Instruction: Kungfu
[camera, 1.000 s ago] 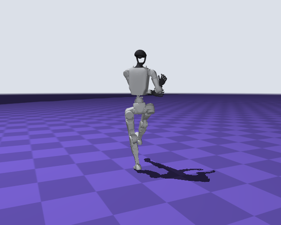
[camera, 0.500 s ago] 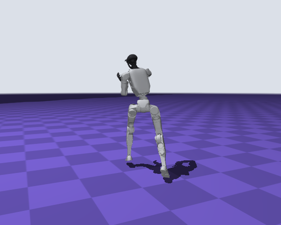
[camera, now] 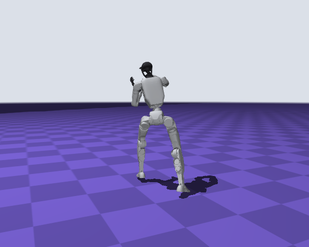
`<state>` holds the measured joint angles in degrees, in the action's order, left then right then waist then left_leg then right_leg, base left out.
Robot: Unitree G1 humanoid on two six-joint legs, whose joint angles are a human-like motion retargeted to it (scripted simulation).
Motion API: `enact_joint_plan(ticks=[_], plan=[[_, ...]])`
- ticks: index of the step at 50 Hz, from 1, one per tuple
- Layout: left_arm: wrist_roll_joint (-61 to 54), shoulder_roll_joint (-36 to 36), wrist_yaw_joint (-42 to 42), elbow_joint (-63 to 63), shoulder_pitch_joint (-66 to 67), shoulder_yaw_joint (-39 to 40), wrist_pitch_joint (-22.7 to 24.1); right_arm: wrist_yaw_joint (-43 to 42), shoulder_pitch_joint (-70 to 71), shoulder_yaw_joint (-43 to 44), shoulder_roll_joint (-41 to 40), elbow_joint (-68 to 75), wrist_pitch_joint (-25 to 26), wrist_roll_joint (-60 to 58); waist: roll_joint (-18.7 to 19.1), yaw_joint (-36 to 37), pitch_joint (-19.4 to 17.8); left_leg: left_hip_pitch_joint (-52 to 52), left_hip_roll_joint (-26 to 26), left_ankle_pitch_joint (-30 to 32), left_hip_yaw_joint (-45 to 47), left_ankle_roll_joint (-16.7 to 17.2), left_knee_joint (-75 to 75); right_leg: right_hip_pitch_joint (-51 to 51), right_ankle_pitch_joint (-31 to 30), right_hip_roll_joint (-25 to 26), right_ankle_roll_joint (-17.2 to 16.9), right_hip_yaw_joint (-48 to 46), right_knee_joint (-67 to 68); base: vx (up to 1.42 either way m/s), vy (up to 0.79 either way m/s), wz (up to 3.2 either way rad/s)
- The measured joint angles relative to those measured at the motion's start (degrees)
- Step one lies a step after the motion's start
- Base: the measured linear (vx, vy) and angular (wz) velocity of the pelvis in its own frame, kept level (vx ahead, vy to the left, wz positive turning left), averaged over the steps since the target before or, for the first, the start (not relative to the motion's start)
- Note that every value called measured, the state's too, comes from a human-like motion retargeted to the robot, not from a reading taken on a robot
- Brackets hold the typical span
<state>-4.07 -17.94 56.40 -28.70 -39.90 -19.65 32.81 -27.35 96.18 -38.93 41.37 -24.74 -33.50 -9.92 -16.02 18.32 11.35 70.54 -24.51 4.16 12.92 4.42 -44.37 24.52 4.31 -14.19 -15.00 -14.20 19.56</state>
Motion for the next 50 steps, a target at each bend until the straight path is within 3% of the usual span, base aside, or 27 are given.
enact_joint_plan(ticks=[5, 10, 15, 19, 25, 30, 32, 35, 37, 40, 43, 45, 48, 50], plan=[[-13.9, 0.6, -5.0, 2.2, 3.4, 2.2, -2.0, 3.9, -3.2, 1.6, -1.7, 4.6, 4.0, -1.2, 1.8, -3.0, 0.7, -4.8, -1.2, -2.6, 6.8, 0.1, 1.8, 3.9, -3.3, -5.9, 0.5, -3.0, 1.1, -0.25, 0.23, -0.83], [-21.3, 0.8, -10.8, 12.0, 10.4, 11.8, -2.7, 0.9, -7.7, 2.8, -3.4, 9.5, 8.0, -3.6, 4.4, -5.6, 1.7, -8.8, -4.4, -3.1, 13.4, 0.9, 3.5, 11.3, -5.0, -9.0, 3.4, -4.7, 3.8, -0.41, 0.2, -1.21], [-15.8, -4.0, -17.1, 26.2, 14.7, 24.6, -4.5, -0.6, -14.8, 1.7, 1.3, 12.1, 7.6, -0.5, 9.1, -10.6, 3.9, -13.6, -8.0, -2.1, 19.9, 2.0, 5.5, 16.5, -3.6, -9.6, 5.4, -4.2, 5.8, -0.39, 0.13, -1.03], [-7.2, -9.8, -26.1, 32.1, 14.7, 28.1, -6.7, 3.3, -23.2, 1.6, 10.2, 15.3, 8.9, 2.4, 14.5, -15.5, 5.1, -18.9, -11.4, -0.2, 23.6, 2.6, 7.9, 17.6, -1.5, -6.9, 5.6, -1.6, 7.5, -0.31, -0.03, -0.91], [1.2, -14.7, -44.1, 36.1, 9.7, 24.7, -6.6, 17.4, -39.0, 7.2, 23.1, 29.7, 12.4, 0.7, 21.6, -22.8, 8.1, -27.9, -14.7, 6.4, 29.2, 3.5, 17.5, 19.9, 5.3, -0.6, 7.9, 1.6, 11.2, -0.27, -0.24, -0.75], [5.0, -15.2, -65.1, 37.0, 3.1, 14.2, -6.4, 23.2, -56.4, 22.6, 23.9, 51.4, 16.2, -8.3, 21.1, -28.4, 9.9, -38.1, -13.4, 25.8, 34.4, 4.7, 30.4, 18.2, 10.1, 4.4, 10.4, 4.6, 9.9, -0.25, -0.62, -0.58], [6.2, -14.0, -70.2, 36.7, 0.2, 7.8, -5.8, 25.8, -61.4, 28.9, 23.6, 60.9, 17.7, -9.4, 18.9, -28.5, 9.1, -39.5, -15.2, 25.8, 31.9, 4.5, 23.7, 16.6, 11.4, 6.6, 12.0, 7.7, 9.5, -0.2, -0.59, -0.96], [8.1, -9.9, -75.0, 36.7, -5.3, -3.9, -4.9, 32.0, -67.0, 37.4, 27.3, 74.9, 20.2, -14.5, 17.9, -30.8, 10.5, -38.1, -8.3, 22.7, 20.1, 0.6, 28.7, 15.4, 9.7, 9.7, 15.6, 7.5, 3.7, -0.17, -0.55, 0.05], [10.1, -5.0, -77.2, 37.7, -8.0, -9.2, -5.1, 33.3, -68.2, 42.2, 29.4, 84.2, 23.9, -22.2, 15.6, -30.3, 11.3, -36.4, -3.8, 10.9, 14.5, 3.8, 22.9, 15.3, 8.4, 10.5, 16.8, 10.2, 1.0, -0.17, -0.41, -0.68], [13.9, 2.0, -78.6, 38.5, -10.5, -13.8, -5.1, 28.9, -67.0, 47.1, 32.4, 98.3, 29.6, -32.7, 12.1, -28.5, 11.0, -34.8, 3.6, -3.1, 14.4, 6.5, 12.7, 14.2, 6.2, 10.8, 17.8, 12.9, -3.4, -0.17, -0.32, -0.94], [17.4, 4.5, -77.0, 37.3, -12.4, -16.4, -5.5, 22.6, -63.4, 48.8, 34.0, 110.5, 33.9, -32.9, 12.7, -28.8, 9.3, -31.9, 11.1, -10.4, 12.8, 9.5, 9.5, 11.8, 5.2, 12.6, 18.8, 11.2, -7.4, -0.1, -0.25, -0.6], [19.5, 4.5, -75.9, 35.9, -13.6, -16.8, -5.3, 20.7, -61.4, 48.5, 35.6, 115.9, 33.9, -28.2, 12.6, -28.3, 8.1, -30.9, 15.9, -13.2, 11.2, 9.9, 11.9, 10.3, 5.0, 14.2, 19.7, 10.2, -9.7, -0.08, -0.22, -0.93], [21.5, 3.7, -74.0, 34.1, -13.7, -16.0, -5.3, 20.2, -61.2, 47.4, 37.1, 118.2, 31.9, -19.4, 11.8, -26.5, 7.6, -29.7, 20.9, -13.7, 8.4, 8.2, 19.2, 9.7, 4.9, 17.1, 20.3, 10.8, -11.4, 0.01, -0.23, -1.25], [21.5, 2.9, -73.5, 33.2, -12.6, -14.7, -5.2, 19.1, -61.6, 47.6, 36.3, 118.1, 30.7, -16.4, 8.5, -24.1, 8.2, -28.9, 21.1, -3.4, 12.3, -2.2, 23.4, 10.4, 5.6, 17.9, 19.6, 13.6, -11.4, 0.03, -0.2, -1.98]])
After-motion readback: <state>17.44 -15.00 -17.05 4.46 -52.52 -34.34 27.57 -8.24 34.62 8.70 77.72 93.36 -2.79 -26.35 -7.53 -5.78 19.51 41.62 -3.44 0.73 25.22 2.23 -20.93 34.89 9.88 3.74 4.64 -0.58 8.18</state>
